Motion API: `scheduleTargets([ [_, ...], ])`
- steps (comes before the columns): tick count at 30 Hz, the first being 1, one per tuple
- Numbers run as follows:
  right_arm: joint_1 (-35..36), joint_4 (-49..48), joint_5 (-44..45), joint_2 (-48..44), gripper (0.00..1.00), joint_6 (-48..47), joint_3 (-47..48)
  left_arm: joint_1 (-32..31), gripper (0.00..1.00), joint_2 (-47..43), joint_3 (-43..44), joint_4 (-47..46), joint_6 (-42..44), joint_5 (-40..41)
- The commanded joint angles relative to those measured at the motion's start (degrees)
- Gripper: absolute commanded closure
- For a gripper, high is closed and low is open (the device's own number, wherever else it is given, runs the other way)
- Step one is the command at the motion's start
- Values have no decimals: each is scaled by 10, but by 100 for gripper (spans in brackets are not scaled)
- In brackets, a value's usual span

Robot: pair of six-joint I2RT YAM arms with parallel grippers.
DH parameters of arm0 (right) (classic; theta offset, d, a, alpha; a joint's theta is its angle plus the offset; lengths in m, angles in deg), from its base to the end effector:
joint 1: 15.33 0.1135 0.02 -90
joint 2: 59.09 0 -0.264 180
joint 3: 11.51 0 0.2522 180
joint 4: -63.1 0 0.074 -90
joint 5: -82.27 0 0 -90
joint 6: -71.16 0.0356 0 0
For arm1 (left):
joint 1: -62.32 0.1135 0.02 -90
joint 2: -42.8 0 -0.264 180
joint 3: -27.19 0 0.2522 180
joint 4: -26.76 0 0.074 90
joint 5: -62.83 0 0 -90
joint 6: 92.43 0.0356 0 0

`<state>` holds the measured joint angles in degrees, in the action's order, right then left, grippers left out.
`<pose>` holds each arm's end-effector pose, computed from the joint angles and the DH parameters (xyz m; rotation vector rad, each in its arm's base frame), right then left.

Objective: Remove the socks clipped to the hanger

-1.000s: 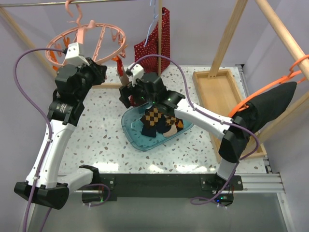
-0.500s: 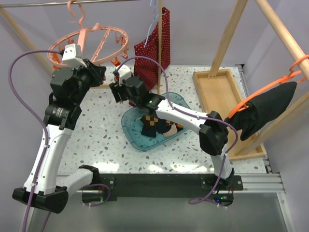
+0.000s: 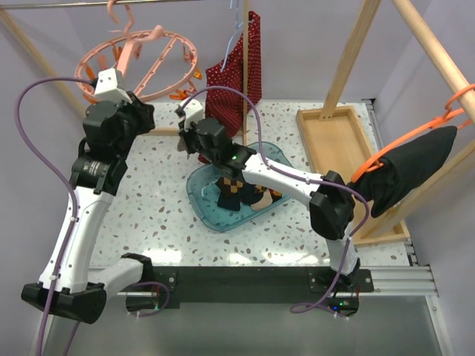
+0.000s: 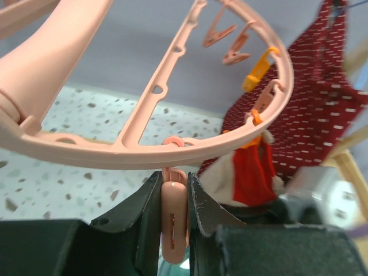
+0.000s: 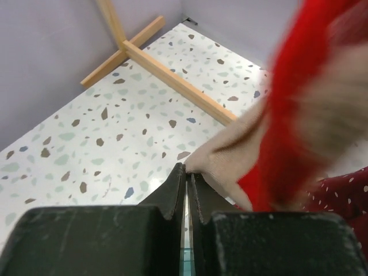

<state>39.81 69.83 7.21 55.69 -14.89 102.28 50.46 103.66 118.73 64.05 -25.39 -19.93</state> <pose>0.2877 0.3970 0.3343 -0.5653 1.6363 0.5447 0.2132 -0.0402 0.4602 -0.2590 1.6775 -0.3494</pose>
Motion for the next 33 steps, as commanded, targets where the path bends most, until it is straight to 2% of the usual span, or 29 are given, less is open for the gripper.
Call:
scheduleTargets([
  [1,5,38,-67,-55,100,5,17,30,100,29,7,32,20,83],
  [8,10,84,-105,-76,100,35,16,85,99,46,18,55,7,45],
  [9,11,90,-114,-76,100,39,18,90,93,46,14,57,-1,27],
  [10,15,97,-119,-76,100,42,20,90,79,37,10,59,-3,20],
  [11,15,98,-122,-76,100,44,22,90,71,30,4,58,-11,15],
  [12,16,101,-124,-75,100,46,23,90,56,12,-9,57,-14,3],
  [15,23,107,-141,-76,100,57,30,90,34,-19,-17,60,-19,-26],
  [18,29,105,-141,-87,100,62,25,90,26,-41,-12,73,-16,-63],
  [23,30,96,-134,-106,100,71,3,90,25,-69,10,97,-7,-106],
  [29,30,91,-141,-120,100,70,-18,90,23,-128,26,65,-30,-170],
  [33,30,73,-147,-138,100,74,-43,90,22,-92,42,42,-67,-252],
])
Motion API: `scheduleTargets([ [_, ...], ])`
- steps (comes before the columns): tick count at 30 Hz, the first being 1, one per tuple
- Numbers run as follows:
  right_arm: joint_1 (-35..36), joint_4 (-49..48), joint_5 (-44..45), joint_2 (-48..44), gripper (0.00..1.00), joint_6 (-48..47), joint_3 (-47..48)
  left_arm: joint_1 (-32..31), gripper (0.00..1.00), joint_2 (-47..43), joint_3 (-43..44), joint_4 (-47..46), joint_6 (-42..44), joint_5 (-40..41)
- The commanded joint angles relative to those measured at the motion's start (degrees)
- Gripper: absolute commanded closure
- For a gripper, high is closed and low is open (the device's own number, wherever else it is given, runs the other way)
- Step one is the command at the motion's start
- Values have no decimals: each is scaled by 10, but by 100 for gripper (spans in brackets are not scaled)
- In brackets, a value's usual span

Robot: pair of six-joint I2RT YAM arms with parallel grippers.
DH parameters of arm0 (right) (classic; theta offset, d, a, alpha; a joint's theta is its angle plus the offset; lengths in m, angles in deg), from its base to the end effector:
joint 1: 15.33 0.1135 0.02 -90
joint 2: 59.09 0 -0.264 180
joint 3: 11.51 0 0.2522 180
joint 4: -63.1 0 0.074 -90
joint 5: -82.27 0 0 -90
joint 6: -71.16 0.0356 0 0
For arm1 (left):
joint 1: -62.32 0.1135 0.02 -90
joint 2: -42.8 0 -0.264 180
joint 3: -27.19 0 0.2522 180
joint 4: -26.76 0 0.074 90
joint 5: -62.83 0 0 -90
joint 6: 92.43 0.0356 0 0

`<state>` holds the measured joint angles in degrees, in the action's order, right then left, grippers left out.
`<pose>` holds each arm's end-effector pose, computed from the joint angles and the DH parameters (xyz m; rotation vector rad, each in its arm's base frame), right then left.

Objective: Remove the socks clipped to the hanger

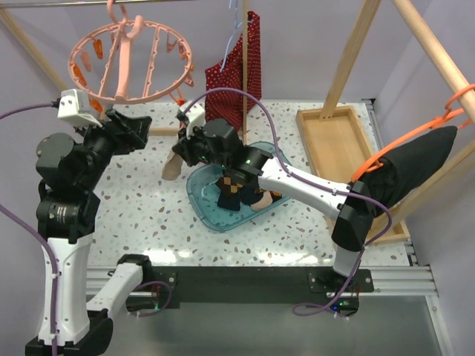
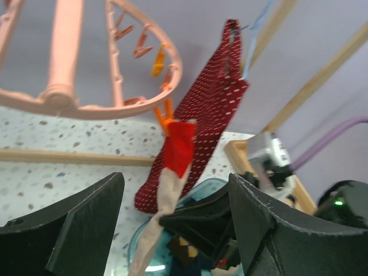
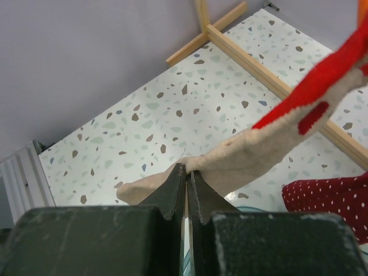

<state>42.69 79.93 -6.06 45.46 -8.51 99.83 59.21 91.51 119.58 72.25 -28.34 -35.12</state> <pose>0.2364 0.3766 0.3797 -0.7166 1.6764 0.8367 0.1369 -0.0124 0.4826 -0.2135 1.6111 -0.5027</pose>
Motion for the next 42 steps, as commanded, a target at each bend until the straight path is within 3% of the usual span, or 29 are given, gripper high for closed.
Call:
scheduleTargets([
  [1,2,-41,-26,-41,100,10,-25,2,22,43,37,-43,-52,-117],
  [4,3,-61,-40,-53,100,14,-44,2,26,72,32,-64,-82,-140],
  [12,13,-69,-46,-61,100,-4,-52,-4,31,88,-2,-89,-136,-58],
  [16,18,-63,-39,-60,100,-15,-46,-40,31,112,8,-88,-157,-27],
  [22,28,-61,-27,-63,100,-28,-47,-114,30,133,-1,-91,-172,114],
  [28,37,-60,-18,-68,100,-51,-47,-116,30,134,-10,-82,-203,171],
  [36,38,-59,-8,-65,100,-52,-47,-116,28,72,-56,-81,-244,271],
  [42,37,-55,-11,-65,100,-53,-45,-116,26,81,-46,-82,-236,257],
])
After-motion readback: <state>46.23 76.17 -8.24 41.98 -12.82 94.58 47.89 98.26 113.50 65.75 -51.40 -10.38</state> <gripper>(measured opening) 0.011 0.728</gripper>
